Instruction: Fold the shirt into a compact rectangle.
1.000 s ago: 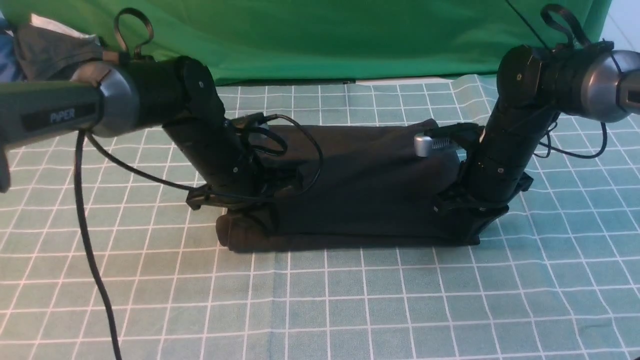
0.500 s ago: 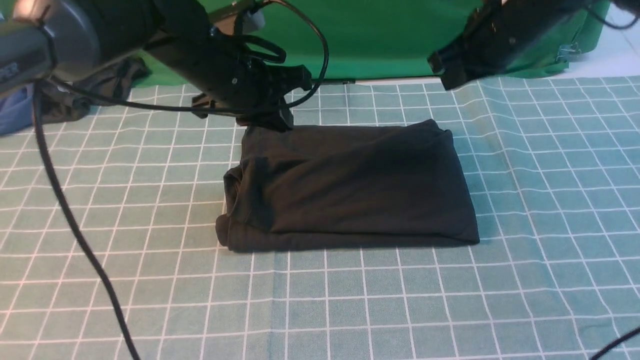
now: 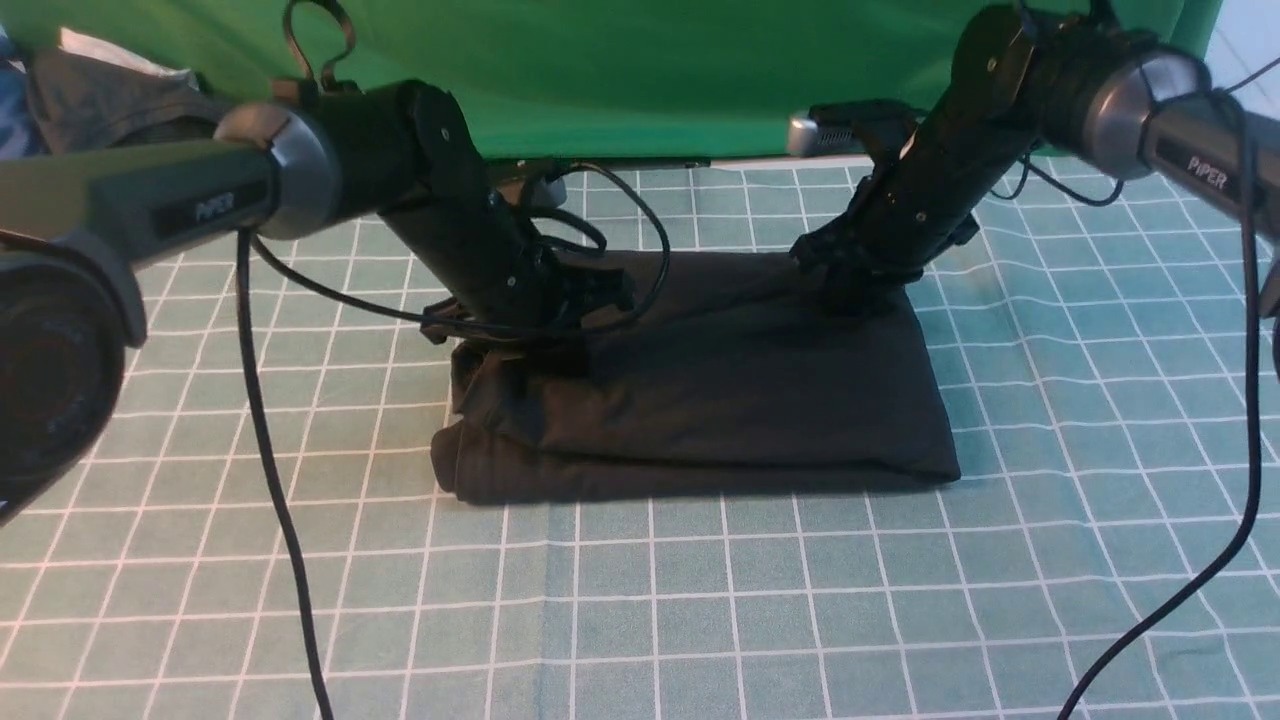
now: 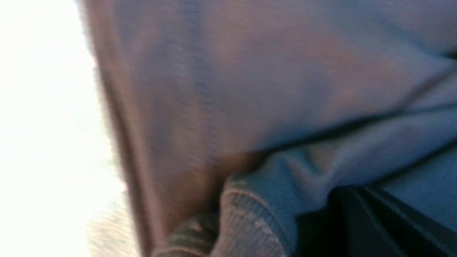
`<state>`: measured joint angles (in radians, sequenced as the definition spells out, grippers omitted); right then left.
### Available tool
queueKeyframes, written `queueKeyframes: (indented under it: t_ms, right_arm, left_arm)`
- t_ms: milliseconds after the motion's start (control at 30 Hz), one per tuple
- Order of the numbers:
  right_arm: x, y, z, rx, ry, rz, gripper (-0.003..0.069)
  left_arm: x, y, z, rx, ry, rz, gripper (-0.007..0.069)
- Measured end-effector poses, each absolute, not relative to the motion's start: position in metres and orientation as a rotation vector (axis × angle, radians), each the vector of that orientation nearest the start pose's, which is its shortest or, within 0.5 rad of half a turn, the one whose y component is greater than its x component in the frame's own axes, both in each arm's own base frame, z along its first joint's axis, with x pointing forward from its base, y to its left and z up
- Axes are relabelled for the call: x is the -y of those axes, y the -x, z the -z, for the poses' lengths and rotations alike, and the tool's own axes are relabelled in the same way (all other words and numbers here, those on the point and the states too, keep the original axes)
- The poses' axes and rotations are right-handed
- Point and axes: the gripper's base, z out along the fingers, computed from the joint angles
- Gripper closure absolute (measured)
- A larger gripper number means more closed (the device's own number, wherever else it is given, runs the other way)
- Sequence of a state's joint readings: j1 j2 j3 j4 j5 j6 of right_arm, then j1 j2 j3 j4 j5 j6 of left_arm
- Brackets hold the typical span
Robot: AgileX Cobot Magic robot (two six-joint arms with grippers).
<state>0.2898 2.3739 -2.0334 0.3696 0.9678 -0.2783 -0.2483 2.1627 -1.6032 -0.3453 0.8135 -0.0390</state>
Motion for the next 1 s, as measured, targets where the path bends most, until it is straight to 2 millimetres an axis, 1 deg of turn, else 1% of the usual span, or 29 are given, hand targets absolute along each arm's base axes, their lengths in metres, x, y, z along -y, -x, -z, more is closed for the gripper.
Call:
queueKeyframes:
  t_ms: [133,267,333,433,467,567,600,633,667,700,733,767,833,867,900,967,1000]
  right_arm:
    - [-0.172,-0.495,-0.173,-2.562,0.496,-0.44,0.0624]
    - [-0.166,-0.502,-0.185,-2.533,0.481,-0.435,0.0616]
    - [-0.159,-0.504,-0.194,-2.542,0.485,-0.438,0.0612]
    - [-0.143,-0.507,-0.215,-2.554,0.486,-0.443,0.0609]
    - [-0.137,-0.507,-0.225,-2.556,0.493,-0.441,0.0607]
    - [-0.127,-0.503,-0.247,-2.566,0.576,-0.435,0.0596]
    - [-0.126,-0.501,-0.251,-2.572,0.595,-0.437,0.0587]
    - [-0.126,-0.501,-0.252,-2.573,0.596,-0.437,0.0585]
    - [-0.126,-0.498,-0.257,-2.581,0.594,-0.444,0.0565]
    - [-0.126,-0.498,-0.258,-2.59,0.579,-0.449,0.055]
    - [-0.126,-0.497,-0.259,-2.593,0.575,-0.452,0.0545]
    - [-0.126,-0.496,-0.26,-2.601,0.566,-0.457,0.0529]
    - [-0.125,-0.494,-0.265,-2.599,0.564,-0.443,0.0522]
    - [-0.124,-0.494,-0.268,-2.595,0.563,-0.43,0.0521]
    - [-0.123,-0.493,-0.269,-2.594,0.563,-0.427,0.0521]
    - [-0.117,-0.489,-0.284,-2.577,0.536,-0.383,0.052]
    - [-0.114,-0.487,-0.293,-2.566,0.526,-0.371,0.052]
  left_arm:
    - [0.131,-0.433,-0.156,-2.866,0.008,0.435,0.0613]
    - [0.129,-0.433,-0.161,-2.855,-0.014,0.408,0.0613]
    - [0.128,-0.432,-0.169,-2.837,-0.034,0.386,0.0613]
    - [0.125,-0.43,-0.188,-2.794,-0.061,0.363,0.0613]
    - [0.125,-0.428,-0.2,-2.767,-0.075,0.363,0.0613]
    - [0.123,-0.42,-0.228,-2.722,-0.115,0.369,0.0613]
    - [0.122,-0.417,-0.237,-2.712,-0.123,0.372,0.0613]
    - [0.122,-0.417,-0.237,-2.714,-0.124,0.372,0.0613]
    - [0.121,-0.411,-0.25,-2.698,-0.134,0.377,0.0613]
    - [0.121,-0.408,-0.258,-2.686,-0.145,0.378,0.0613]
    - [0.12,-0.407,-0.261,-2.682,-0.147,0.379,0.0613]
    - [0.119,-0.402,-0.273,-2.661,-0.153,0.381,0.0613]
    - [0.115,-0.395,-0.289,-2.638,-0.177,0.35,0.0613]
    - [0.114,-0.392,-0.295,-2.631,-0.183,0.336,0.0613]
    - [0.113,-0.391,-0.296,-2.63,-0.184,0.331,0.0613]
    - [0.107,-0.378,-0.312,-2.623,-0.199,0.28,0.0613]
    - [0.104,-0.372,-0.316,-2.619,-0.201,0.268,0.0613]
